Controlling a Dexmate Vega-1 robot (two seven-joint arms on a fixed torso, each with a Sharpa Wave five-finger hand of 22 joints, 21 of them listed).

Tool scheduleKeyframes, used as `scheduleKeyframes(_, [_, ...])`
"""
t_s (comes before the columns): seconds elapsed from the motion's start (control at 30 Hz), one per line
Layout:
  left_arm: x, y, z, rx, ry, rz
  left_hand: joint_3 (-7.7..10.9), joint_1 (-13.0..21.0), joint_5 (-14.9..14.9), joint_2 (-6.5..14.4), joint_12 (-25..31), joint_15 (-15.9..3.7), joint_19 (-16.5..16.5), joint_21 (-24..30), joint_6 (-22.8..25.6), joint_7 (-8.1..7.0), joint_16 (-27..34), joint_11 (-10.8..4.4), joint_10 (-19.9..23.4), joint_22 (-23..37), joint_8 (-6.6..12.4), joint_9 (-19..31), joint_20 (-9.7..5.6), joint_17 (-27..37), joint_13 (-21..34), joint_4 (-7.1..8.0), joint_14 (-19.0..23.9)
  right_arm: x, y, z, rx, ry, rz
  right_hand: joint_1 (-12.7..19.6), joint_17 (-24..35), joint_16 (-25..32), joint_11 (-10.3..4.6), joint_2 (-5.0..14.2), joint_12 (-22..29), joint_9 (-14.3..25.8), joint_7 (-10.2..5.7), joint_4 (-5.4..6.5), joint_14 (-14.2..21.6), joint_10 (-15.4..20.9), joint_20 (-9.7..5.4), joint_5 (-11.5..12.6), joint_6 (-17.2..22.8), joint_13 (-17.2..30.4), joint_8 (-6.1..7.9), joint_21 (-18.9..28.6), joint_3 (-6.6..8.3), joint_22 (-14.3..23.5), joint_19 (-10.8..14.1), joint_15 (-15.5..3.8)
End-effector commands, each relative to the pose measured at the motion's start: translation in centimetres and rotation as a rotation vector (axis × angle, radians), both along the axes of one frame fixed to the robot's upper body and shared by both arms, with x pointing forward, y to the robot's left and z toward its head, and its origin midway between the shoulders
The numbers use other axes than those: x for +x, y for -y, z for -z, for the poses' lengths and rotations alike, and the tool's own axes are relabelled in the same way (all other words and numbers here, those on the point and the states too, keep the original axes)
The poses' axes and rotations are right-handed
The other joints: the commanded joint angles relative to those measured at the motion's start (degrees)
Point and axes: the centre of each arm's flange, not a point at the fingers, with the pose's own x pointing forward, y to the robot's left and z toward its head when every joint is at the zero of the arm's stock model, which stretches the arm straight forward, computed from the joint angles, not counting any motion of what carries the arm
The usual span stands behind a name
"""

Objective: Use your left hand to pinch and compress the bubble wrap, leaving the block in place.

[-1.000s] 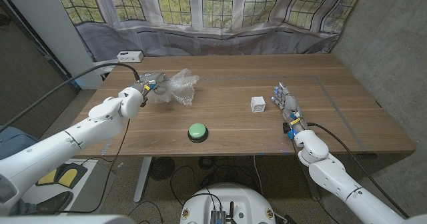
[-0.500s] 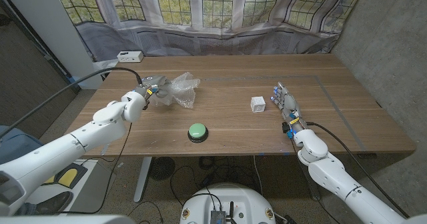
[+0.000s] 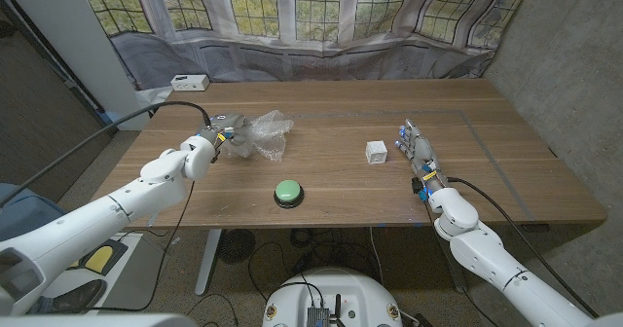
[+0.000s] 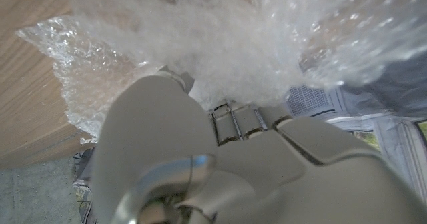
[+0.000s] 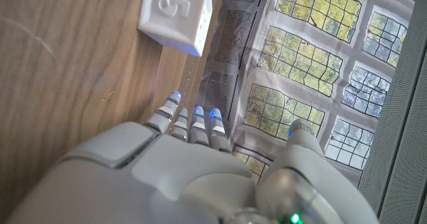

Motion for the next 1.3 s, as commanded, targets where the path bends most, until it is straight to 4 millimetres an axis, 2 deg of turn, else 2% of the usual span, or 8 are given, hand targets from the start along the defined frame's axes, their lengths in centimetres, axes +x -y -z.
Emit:
scheduleKeyframes(0.03, [1.1,0.2,1.0,-0.005,-0.030,0.007,-0.25,-0.38,-0.05,-0.21,0.11,-0.08,-0.70,-0.50,-0.25,-0.17,-0.03,-0.13,-0.28,0.14,0.17,0.13,0.05,0.16,0.03,-0.06,-0.30,0.1,0.1,-0.3,-0.004,-0.001,0.005,0.19,0.11,-0.15,0.25,0.33,-0.16,0.18,0.09,-0.13,0.39,0.36,0.00,0.14,0.40,0.07,0.02,0.05,-0.12,0.27,0.17,0.17])
scheduleKeyframes(0.83, [3.3,0.0,3.3,0.004,-0.045,-0.015,-1.11,-1.38,-0.21,-0.55,-0.12,0.34,-2.62,-1.70,-1.25,-0.32,-0.25,0.13,-2.28,0.13,0.00,-0.05,0.60,-0.01,-0.67,-0.09,-2.29,0.2,-0.2,-0.5,-0.009,0.002,0.008,0.25,0.10,-0.15,0.20,0.34,-0.18,0.19,0.00,-0.15,0.42,0.29,0.05,0.14,0.36,0.07,0.00,0.05,-0.14,0.27,0.20,0.23])
scheduleKeyframes(1.0, [3.2,0.0,3.1,0.022,-0.060,-0.022,-2.67,-2.92,-0.40,-1.02,-0.50,1.54,-6.32,-3.60,-3.39,-0.24,-0.85,0.25,-5.61,0.14,-0.37,-0.18,1.97,-0.09,-1.27,0.27,-6.03,0.0,-0.1,-0.4,-0.006,0.004,0.010,0.24,0.11,-0.17,0.18,0.34,-0.17,0.19,0.05,-0.15,0.38,0.31,0.06,0.13,0.39,0.07,0.01,0.05,-0.16,0.27,0.21,0.21])
scheduleKeyframes(1.07, [3.2,0.1,3.1,0.037,-0.066,-0.028,-3.36,-4.15,-0.48,-0.92,-0.51,1.82,-8.14,-4.53,-4.18,-0.55,-0.91,0.18,-6.63,0.16,-0.42,-0.23,3.60,-0.15,-1.51,0.85,-7.07,0.0,-0.1,-0.4,-0.006,0.006,0.011,0.23,0.11,-0.17,0.19,0.34,-0.18,0.19,0.07,-0.14,0.38,0.27,0.07,0.13,0.39,0.07,0.01,0.06,-0.16,0.27,0.23,0.20])
scheduleKeyframes(1.13, [3.1,0.2,3.0,0.043,-0.067,-0.029,-3.73,-4.63,-0.47,-0.85,-0.73,1.95,-8.82,-4.99,-5.29,-0.81,-1.11,0.27,-8.21,0.20,-0.60,-0.27,4.48,-0.28,-1.70,0.94,-8.27,-0.1,-0.1,-0.4,-0.004,0.010,0.012,0.21,0.12,-0.15,0.21,0.33,-0.16,0.19,0.07,-0.13,0.42,0.34,-0.14,0.13,0.40,0.07,0.01,0.10,-0.18,0.27,0.34,0.15])
scheduleKeyframes(1.3, [3.1,0.1,3.0,0.042,-0.085,-0.025,-4.91,-6.33,-0.59,-1.12,-0.78,2.67,-11.30,-6.39,-6.95,-0.83,-1.56,0.37,-10.58,0.25,-0.65,-0.36,5.42,-0.62,-2.10,1.38,-11.15,-0.1,-0.1,-0.3,-0.002,0.014,0.011,0.30,0.09,-0.11,0.21,0.30,-0.05,0.19,0.34,-0.18,0.58,0.64,-1.14,0.14,0.63,0.06,0.10,0.25,-0.18,0.25,0.80,-0.50])
